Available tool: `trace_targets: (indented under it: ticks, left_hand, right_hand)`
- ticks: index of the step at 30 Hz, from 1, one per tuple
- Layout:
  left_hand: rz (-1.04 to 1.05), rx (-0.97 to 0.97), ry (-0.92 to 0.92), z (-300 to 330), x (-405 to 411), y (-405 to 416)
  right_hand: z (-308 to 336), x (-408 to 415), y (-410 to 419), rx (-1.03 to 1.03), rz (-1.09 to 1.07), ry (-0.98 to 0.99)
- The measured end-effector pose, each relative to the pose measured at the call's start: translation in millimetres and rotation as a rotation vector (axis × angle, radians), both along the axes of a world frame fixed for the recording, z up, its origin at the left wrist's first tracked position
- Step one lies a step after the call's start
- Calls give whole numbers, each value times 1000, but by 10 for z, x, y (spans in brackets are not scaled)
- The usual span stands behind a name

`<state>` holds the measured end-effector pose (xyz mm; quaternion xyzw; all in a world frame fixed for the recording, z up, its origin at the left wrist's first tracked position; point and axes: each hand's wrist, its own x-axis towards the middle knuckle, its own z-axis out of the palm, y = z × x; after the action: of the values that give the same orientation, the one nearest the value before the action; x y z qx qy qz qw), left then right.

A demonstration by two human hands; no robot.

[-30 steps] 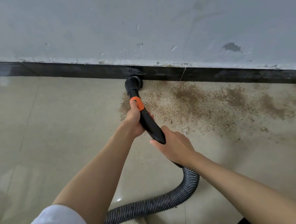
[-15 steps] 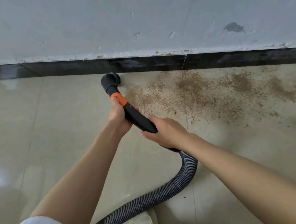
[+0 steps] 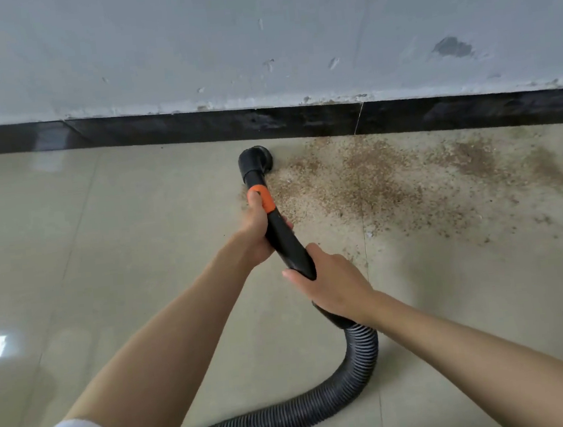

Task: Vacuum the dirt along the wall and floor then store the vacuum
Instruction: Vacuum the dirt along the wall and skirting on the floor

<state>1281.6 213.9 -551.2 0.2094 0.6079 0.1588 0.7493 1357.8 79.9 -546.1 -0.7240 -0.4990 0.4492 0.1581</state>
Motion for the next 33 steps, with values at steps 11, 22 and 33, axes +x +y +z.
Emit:
trace_targets:
  ticks: [11, 22, 33]
  left_hand:
    - [118, 104, -93, 119, -73, 86]
    - [437, 29, -204, 43, -1471, 958]
    - [392, 42, -257, -148, -1724, 1414]
  right_hand:
    - [104, -51, 116, 77, -79, 64]
    - [150, -927, 1014, 143, 81, -24]
    - [-57, -1204, 1553, 122, 39, -82]
